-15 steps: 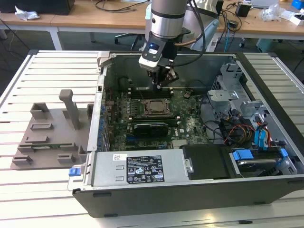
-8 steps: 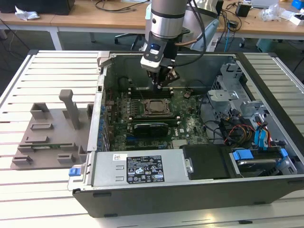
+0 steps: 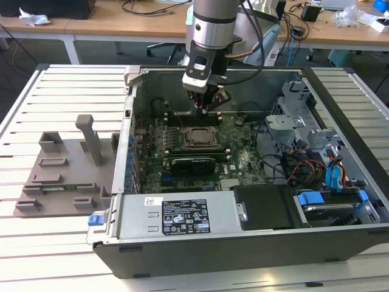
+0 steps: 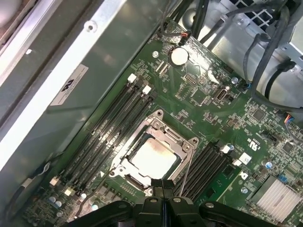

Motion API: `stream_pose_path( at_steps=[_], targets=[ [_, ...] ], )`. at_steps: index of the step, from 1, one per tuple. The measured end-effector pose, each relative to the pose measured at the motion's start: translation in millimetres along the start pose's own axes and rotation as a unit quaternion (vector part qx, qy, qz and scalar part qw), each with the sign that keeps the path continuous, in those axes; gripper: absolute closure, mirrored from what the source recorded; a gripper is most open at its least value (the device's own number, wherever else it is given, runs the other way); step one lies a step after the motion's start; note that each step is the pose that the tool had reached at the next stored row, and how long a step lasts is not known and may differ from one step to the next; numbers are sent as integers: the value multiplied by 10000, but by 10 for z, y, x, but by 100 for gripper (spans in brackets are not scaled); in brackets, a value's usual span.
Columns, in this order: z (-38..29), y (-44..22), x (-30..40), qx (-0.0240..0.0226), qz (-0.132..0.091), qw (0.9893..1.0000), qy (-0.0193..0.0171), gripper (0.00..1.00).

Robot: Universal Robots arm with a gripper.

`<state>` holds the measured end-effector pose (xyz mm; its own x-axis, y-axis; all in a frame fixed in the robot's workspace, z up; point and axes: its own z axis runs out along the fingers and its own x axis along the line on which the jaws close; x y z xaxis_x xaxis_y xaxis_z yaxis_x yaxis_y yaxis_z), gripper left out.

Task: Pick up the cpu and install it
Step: 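Install the first cpu locking lever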

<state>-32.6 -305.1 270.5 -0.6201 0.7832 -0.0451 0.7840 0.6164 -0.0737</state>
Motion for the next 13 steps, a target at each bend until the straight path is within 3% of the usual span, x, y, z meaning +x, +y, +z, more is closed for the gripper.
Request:
stream_pose_path(
  at_steps=[13],
  targets=[
    [0,0,0,-15,-327,9995,-24,90]
  ],
)
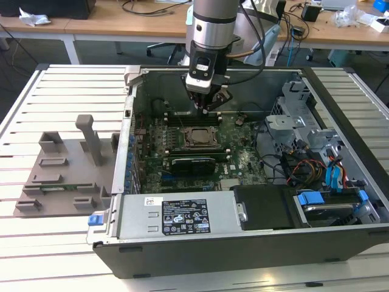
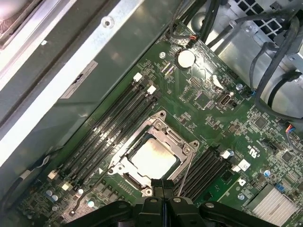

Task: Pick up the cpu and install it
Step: 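Install the first cpu locking lever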

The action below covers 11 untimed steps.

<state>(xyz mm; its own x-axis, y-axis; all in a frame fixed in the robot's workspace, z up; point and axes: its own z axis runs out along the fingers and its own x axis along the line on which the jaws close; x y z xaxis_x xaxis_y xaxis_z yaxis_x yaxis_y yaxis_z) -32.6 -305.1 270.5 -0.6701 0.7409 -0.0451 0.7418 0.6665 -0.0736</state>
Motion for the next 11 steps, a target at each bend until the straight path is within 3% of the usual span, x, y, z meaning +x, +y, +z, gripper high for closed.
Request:
stream_pose_path(
  at_steps=[11],
  targets=[
    [0,0,0,-10,-219,9998,-16,90]
  ],
)
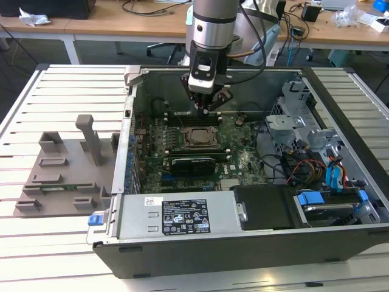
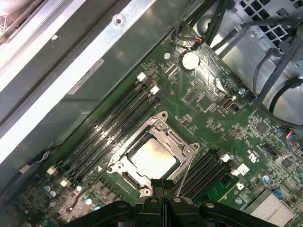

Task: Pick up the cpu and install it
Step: 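Install the first cpu locking lever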

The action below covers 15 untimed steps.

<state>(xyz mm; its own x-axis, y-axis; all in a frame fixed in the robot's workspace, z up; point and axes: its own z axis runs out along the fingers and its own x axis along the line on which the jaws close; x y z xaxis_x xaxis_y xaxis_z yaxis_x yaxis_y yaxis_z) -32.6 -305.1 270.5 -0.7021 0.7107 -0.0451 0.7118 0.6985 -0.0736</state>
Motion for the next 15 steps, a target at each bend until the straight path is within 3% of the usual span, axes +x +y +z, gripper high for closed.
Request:
stream_pose_path(
  at_steps=[15],
  targets=[
    [0,0,0,-9,-188,9998,-14,90]
  ],
)
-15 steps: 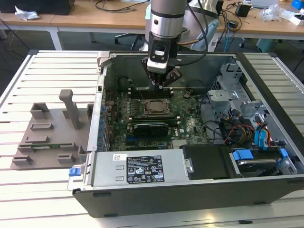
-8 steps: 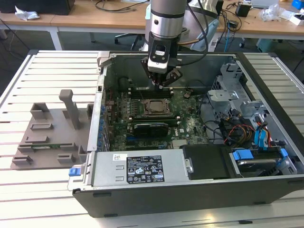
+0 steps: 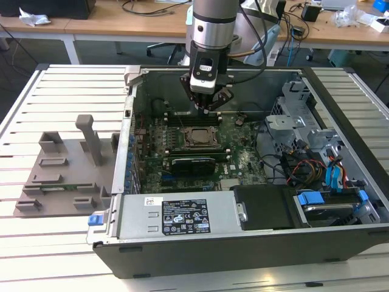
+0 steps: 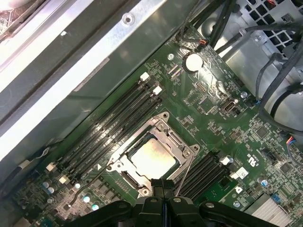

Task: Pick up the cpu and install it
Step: 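Install the first cpu locking lever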

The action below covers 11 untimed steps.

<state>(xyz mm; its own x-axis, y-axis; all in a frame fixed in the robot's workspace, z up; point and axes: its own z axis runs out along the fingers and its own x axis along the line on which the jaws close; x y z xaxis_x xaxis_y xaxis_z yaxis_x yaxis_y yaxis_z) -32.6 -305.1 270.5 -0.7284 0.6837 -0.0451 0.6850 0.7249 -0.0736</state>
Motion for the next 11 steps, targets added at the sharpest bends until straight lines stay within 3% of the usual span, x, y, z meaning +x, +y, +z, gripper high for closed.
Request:
stream_pose_path(
  at_steps=[4,11],
  targets=[
    [0,0,0,-3,-59,10000,-5,90],
    [0,0,0,-23,-504,9987,-37,90]
  ],
)
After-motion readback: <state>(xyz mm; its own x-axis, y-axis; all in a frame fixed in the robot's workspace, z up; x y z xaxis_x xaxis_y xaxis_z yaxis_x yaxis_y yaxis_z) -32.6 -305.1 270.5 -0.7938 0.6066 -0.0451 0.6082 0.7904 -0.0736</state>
